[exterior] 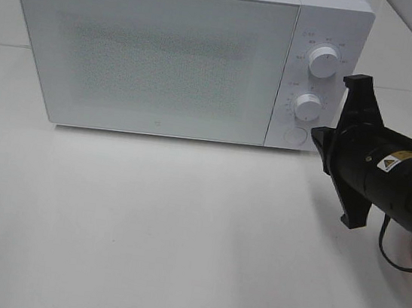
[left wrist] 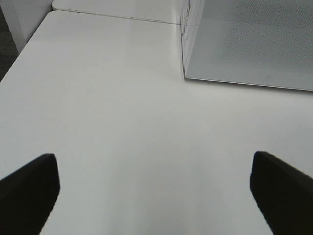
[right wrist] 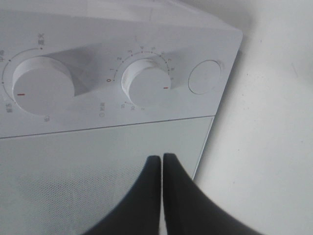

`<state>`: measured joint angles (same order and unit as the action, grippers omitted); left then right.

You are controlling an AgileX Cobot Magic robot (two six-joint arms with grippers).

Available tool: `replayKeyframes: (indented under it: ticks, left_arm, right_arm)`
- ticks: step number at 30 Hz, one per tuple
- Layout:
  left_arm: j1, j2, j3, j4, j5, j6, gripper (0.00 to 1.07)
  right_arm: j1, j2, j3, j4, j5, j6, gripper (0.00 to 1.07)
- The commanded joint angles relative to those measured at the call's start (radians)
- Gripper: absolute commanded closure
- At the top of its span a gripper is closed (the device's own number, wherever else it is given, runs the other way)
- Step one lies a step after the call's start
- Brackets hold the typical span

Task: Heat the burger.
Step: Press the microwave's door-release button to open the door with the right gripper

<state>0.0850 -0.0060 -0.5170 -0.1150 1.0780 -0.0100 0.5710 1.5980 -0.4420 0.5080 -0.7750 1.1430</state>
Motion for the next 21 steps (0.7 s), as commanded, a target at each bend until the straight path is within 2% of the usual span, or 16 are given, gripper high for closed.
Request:
replayKeyframes:
  ticks: [1, 13, 21]
  left_arm:
    - [-0.005, -0.014, 0.001, -0.006, -0.011, -0.003, 0.09]
    - [-0.005, -0.014, 0.001, -0.006, -0.011, -0.003, 0.09]
    - [-0.005, -0.014, 0.001, -0.006, -0.011, -0.003, 0.09]
  right_arm:
    - [0.002, -0.003, -0.002, -0.046, 0.003, 0.049, 1.07]
    - [-0.001, 0.000, -0.002, -0.063, -0.006, 0.049, 1.07]
    - [-0.001, 0.117, -0.002, -0.071, -0.109, 0.105, 1.07]
